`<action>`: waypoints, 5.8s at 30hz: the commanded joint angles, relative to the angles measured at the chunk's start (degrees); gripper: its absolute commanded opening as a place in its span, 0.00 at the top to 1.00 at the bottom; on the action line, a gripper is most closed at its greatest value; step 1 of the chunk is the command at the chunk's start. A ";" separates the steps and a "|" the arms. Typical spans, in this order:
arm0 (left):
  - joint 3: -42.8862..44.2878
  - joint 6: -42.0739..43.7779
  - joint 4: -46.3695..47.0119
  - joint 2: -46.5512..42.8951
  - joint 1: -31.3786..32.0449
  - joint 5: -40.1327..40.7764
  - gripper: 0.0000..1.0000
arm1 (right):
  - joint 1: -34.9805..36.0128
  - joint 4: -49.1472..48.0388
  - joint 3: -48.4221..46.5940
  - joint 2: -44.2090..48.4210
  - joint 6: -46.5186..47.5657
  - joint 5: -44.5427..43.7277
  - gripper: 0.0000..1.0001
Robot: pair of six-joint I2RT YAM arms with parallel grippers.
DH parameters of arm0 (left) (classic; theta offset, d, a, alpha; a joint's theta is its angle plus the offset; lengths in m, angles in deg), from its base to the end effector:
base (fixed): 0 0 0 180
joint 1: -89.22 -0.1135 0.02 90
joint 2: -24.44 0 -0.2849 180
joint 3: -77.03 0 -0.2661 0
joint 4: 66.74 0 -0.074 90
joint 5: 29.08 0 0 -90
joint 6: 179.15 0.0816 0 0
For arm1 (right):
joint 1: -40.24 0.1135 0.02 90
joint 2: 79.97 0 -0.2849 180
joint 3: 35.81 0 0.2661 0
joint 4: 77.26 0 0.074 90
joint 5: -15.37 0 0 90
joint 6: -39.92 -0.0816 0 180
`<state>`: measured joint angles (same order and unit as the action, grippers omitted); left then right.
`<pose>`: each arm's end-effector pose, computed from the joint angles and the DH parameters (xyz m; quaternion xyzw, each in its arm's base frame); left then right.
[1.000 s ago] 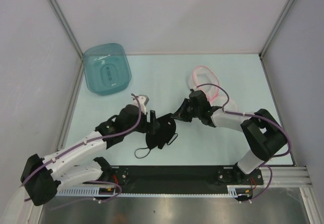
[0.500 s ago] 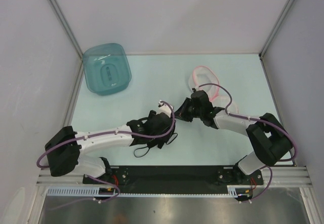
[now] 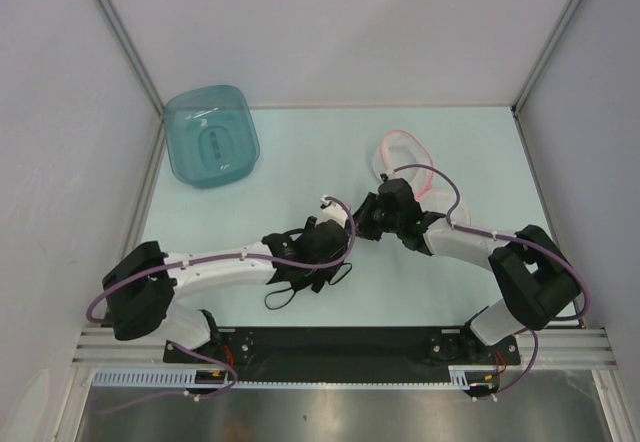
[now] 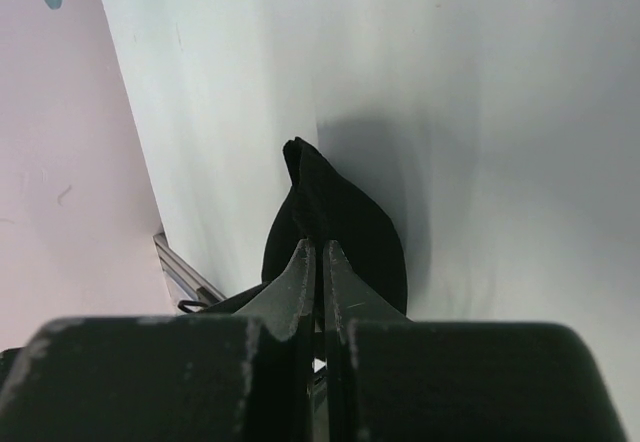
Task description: Place the bra in the laundry bag and zip it closed
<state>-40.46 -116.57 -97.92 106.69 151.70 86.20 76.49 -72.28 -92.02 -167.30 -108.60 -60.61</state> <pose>0.1812 -0.2723 0.1912 0.2072 0.8989 -0.0846 0.3767 0.2773 0.2278 0.1703 0.1166 0.8788 0.4047 0.2245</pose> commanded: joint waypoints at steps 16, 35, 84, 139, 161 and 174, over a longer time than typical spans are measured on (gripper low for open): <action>5.72 2.46 -1.62 2.56 -0.69 5.66 0.91 | 0.31 -2.14 1.78 4.27 -1.51 0.39 1.00; 12.93 0.17 -4.09 -0.44 -2.19 -0.75 1.00 | 1.81 -6.70 6.79 6.91 -5.72 -0.75 1.00; 10.91 -3.87 8.04 10.64 -5.00 -14.11 1.00 | 5.75 -19.77 29.55 22.92 2.27 -0.83 0.00; 1.24 -6.42 13.50 -1.39 -8.25 -22.73 0.51 | 10.16 -62.88 31.57 -6.72 -2.38 -8.22 0.07; -16.25 -13.18 11.91 -14.95 -39.18 -44.53 0.67 | 8.84 -43.91 26.13 -0.65 -7.22 -3.56 0.03; -11.77 -13.27 16.04 2.99 -34.36 -39.69 0.89 | 8.57 -32.81 21.03 0.15 -9.15 -3.48 0.02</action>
<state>-54.93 -128.74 -85.51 107.77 114.28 45.85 85.30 -106.86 -68.46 -166.36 -116.19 -64.46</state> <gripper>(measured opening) 0.121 0.981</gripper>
